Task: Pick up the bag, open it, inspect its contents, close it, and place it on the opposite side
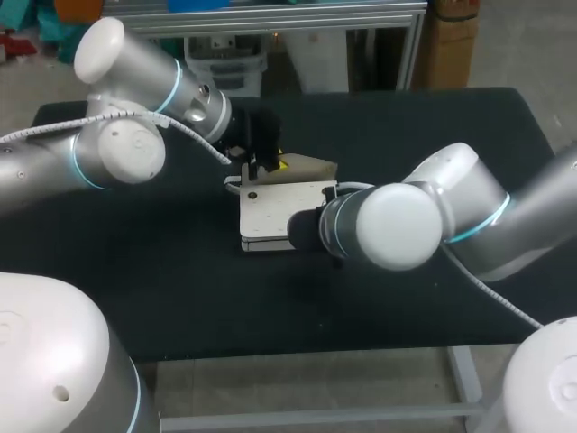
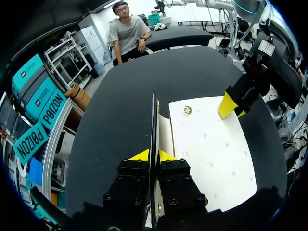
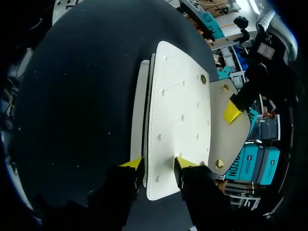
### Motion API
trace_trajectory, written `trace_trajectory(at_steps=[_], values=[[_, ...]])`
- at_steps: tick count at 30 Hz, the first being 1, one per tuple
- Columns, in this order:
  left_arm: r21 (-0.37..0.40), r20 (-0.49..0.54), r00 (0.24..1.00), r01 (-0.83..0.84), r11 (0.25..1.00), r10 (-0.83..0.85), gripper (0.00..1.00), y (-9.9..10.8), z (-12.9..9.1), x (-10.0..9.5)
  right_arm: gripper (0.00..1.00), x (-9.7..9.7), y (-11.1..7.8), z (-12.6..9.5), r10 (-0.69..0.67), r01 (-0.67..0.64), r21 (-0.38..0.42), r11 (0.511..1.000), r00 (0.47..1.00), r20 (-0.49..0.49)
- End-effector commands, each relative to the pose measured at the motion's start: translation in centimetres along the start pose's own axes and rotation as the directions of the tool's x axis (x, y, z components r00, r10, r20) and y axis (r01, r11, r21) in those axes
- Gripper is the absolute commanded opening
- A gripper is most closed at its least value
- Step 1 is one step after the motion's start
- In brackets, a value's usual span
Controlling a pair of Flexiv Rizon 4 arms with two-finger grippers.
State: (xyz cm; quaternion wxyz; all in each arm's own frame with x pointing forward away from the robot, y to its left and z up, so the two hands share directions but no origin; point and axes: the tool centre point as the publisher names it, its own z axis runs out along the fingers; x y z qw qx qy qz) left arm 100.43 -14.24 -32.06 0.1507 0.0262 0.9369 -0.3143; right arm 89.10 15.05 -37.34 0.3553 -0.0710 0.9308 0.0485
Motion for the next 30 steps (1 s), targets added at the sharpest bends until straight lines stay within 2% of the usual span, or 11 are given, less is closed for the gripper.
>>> trace_trajectory(at_steps=[1, 5, 7, 8, 14, 24, 30], values=[[0.005, -0.008, 1.000, -0.008, 1.000, 0.008, 0.00, 0.0, 0.0, -0.1, 0.34, 0.2, 0.0, 0.9, 0.008, -0.007, -0.005, 1.000, 0.991, 0.137], [0.004, -0.014, 1.000, -0.018, 1.000, 0.018, 0.00, 0.0, 0.0, 0.1, 0.22, 0.0, -0.1, 1.1, 0.014, -0.014, -0.002, 1.000, 0.990, 0.137], [0.008, -0.014, 1.000, -0.023, 1.000, 0.023, 0.00, 0.0, 0.0, 0.1, 0.02, -0.1, -0.2, 1.2, 0.019, -0.020, 0.004, 1.000, 0.990, 0.139], [0.011, -0.013, 1.000, -0.025, 1.000, 0.025, 0.00, 0.0, 0.0, 0.1, 0.00, -0.2, -0.2, 1.2, 0.021, -0.022, 0.004, 1.000, 0.990, 0.139], [0.027, 0.004, 0.999, -0.035, 0.999, 0.035, 0.00, -0.4, -0.3, -0.2, 0.00, -0.8, -0.5, 1.3, 0.029, -0.031, 0.011, 0.999, 0.988, 0.150], [0.061, 0.088, 0.992, -0.096, 0.994, 0.091, 0.00, -1.9, -1.8, -1.1, 0.00, -2.0, -0.4, 0.9, 0.016, -0.025, 0.039, 0.999, 0.980, 0.198], [0.071, 0.089, 0.991, -0.109, 0.991, 0.103, 0.00, -1.9, -1.5, -0.7, 0.00, -2.1, -0.7, 1.5, 0.025, -0.035, 0.047, 0.998, 0.982, 0.188]])
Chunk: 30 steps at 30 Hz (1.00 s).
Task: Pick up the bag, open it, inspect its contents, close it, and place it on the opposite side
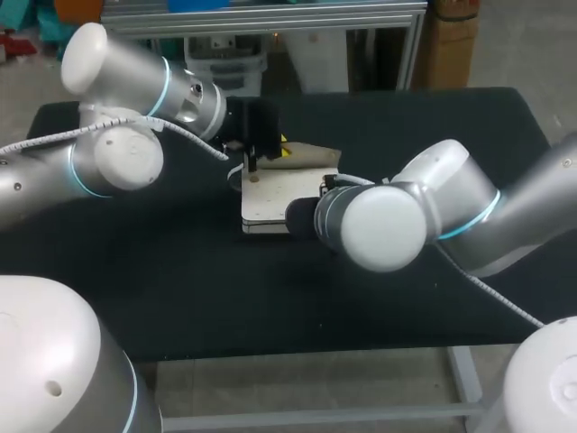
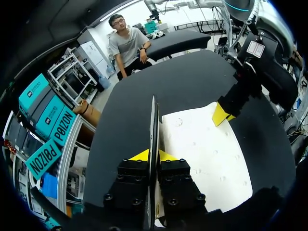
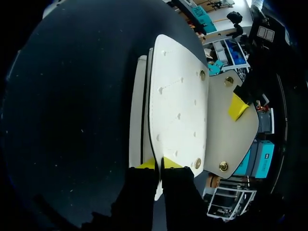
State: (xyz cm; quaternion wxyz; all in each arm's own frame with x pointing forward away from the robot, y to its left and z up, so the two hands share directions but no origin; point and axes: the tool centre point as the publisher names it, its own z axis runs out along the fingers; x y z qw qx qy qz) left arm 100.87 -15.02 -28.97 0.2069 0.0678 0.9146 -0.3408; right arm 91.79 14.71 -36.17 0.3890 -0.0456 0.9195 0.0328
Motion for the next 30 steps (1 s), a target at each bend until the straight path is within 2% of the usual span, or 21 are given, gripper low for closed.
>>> trace_trajectory(at_steps=[1, 6, 16, 24, 30], values=[[0.001, -0.012, 1.000, 0.004, 1.000, -0.004, 0.00, 0.6, 0.4, 0.9, 0.00, 0.9, 0.0, 0.8, 0.002, -0.001, -0.001, 1.000, 0.994, 0.107], [-0.004, -0.035, 0.999, 0.012, 1.000, -0.012, 0.00, 1.5, 1.3, 1.8, 0.00, 1.8, -0.1, 1.5, 0.008, -0.007, -0.011, 1.000, 0.998, 0.065], [0.017, -0.041, 0.998, -0.044, 0.999, 0.045, 0.00, 1.6, 1.1, 3.3, 0.00, 2.8, 0.1, 1.2, 0.007, -0.006, -0.012, 1.000, 0.999, 0.036], [0.012, -0.036, 0.993, -0.108, 0.994, 0.109, 0.00, 1.4, 1.2, 4.4, 0.00, 3.0, 0.2, 1.2, 0.014, -0.014, -0.005, 1.000, 1.000, 0.022], [-0.008, -0.062, 0.987, -0.147, 0.989, 0.147, 0.00, 1.9, 2.0, 5.5, 0.00, 2.9, 0.2, 1.2, 0.017, -0.017, -0.003, 1.000, 1.000, 0.021]])
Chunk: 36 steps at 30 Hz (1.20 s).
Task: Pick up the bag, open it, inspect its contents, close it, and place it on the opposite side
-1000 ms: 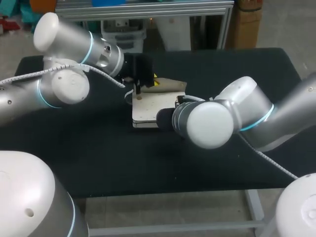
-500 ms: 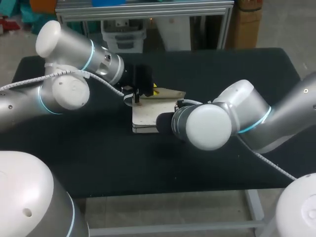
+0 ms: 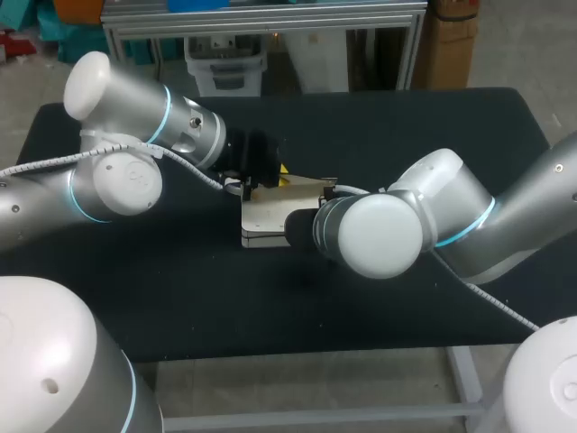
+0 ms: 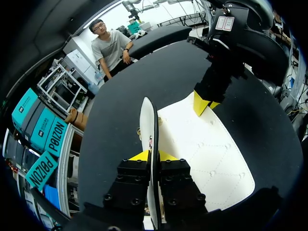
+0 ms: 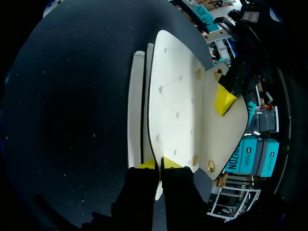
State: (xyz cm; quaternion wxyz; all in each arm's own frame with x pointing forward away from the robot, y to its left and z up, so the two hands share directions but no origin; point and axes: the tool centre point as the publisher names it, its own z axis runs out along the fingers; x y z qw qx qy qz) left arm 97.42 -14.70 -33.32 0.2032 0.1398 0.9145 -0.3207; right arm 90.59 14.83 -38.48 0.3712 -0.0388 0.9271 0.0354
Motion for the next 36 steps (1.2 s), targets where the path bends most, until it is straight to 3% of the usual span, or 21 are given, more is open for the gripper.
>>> trace_trajectory(at_steps=[1, 18, 25, 32, 33, 35, 36], values=[[-0.012, -0.007, 1.000, -0.020, 1.000, 0.020, 0.00, -0.1, 0.6, 0.7, 0.00, 0.4, 0.0, 0.4, 0.000, 0.000, -0.003, 1.000, 0.998, 0.060], [-0.026, 0.023, 0.972, -0.233, 0.972, 0.234, 0.00, 1.6, 1.5, 4.2, 0.00, 0.1, -0.1, 0.3, 0.008, -0.008, -0.001, 1.000, 0.998, 0.061], [-0.046, 0.096, 0.947, -0.302, 0.952, 0.305, 0.00, 0.9, 1.8, 5.5, 0.00, 0.1, -0.1, 0.3, 0.016, -0.016, 0.001, 1.000, 0.998, 0.059], [-0.046, 0.051, 0.923, -0.380, 0.924, 0.382, 0.00, 0.5, 1.6, 6.1, 0.00, 0.1, -0.1, 0.2, 0.023, -0.024, 0.010, 1.000, 0.998, 0.058], [-0.039, 0.046, 0.925, -0.376, 0.926, 0.378, 0.11, 0.5, 1.5, 6.1, 0.00, 0.1, -0.1, 0.1, 0.024, -0.025, 0.010, 1.000, 0.998, 0.058], [-0.040, 0.059, 0.930, -0.361, 0.932, 0.363, 0.67, 0.5, 1.2, 5.9, 0.00, 0.1, -0.1, 0.1, 0.025, -0.026, 0.011, 1.000, 0.998, 0.058], [-0.031, 0.069, 0.934, -0.350, 0.936, 0.351, 0.82, 0.5, 1.0, 5.7, 0.00, 0.1, -0.1, 0.1, 0.026, -0.027, 0.011, 1.000, 0.998, 0.057]])
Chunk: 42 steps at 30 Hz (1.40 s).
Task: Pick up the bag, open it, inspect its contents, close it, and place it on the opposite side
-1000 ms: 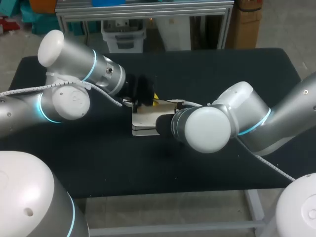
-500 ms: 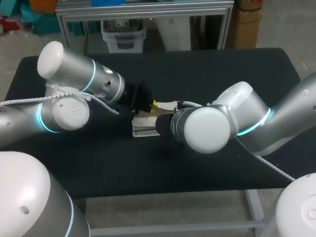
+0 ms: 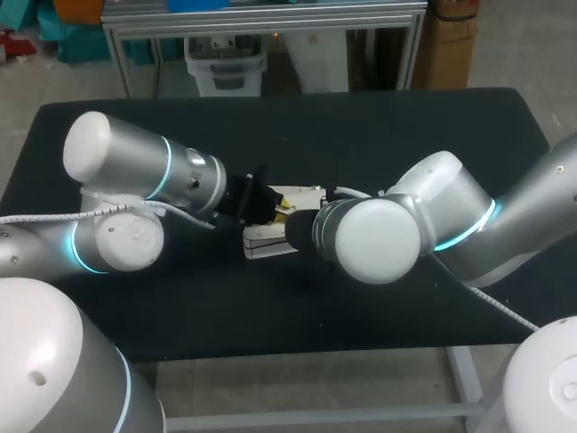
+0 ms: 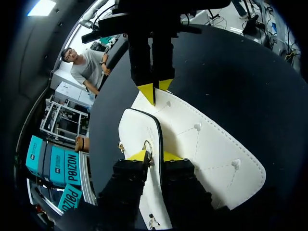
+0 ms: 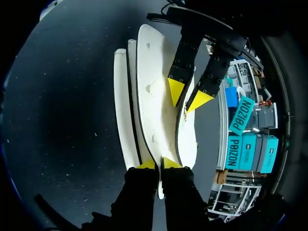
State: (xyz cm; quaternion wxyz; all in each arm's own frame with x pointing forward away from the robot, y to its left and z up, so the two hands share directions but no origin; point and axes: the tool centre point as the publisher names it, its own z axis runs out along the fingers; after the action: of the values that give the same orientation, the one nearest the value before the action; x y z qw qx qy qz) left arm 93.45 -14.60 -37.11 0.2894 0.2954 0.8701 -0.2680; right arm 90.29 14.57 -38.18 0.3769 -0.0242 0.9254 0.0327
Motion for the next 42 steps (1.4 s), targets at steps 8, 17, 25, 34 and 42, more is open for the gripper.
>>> trace_trajectory(at_steps=[8, 17, 25, 34, 42], values=[[0.093, 0.123, 0.984, 0.115, 0.989, -0.126, 0.98, 0.3, -2.6, -1.8, 0.00, 0.2, 0.2, 0.7, -0.001, 0.001, -0.003, 1.000, 0.999, 0.038], [0.055, 0.188, 0.972, 0.133, 0.990, -0.141, 0.34, 0.9, -2.6, -3.6, 0.00, 0.2, 0.4, 0.8, -0.005, 0.005, -0.001, 1.000, 0.999, 0.032], [-0.027, 0.172, 0.979, 0.120, 0.992, -0.113, 0.00, 1.6, -1.5, -4.0, 0.00, 0.2, 0.3, 0.9, -0.006, 0.006, 0.002, 1.000, 1.000, 0.026], [0.034, 0.024, 0.999, 0.041, 0.999, -0.042, 0.00, 0.9, -2.2, -2.1, 0.00, 0.2, 0.3, 0.8, -0.001, 0.001, 0.007, 1.000, 1.000, 0.025], [0.053, -0.124, 0.992, -0.022, 0.998, 0.028, 0.00, 0.7, -1.2, -0.2, 0.00, 0.2, 0.4, 0.8, 0.000, 0.000, 0.007, 1.000, 1.000, 0.029]])
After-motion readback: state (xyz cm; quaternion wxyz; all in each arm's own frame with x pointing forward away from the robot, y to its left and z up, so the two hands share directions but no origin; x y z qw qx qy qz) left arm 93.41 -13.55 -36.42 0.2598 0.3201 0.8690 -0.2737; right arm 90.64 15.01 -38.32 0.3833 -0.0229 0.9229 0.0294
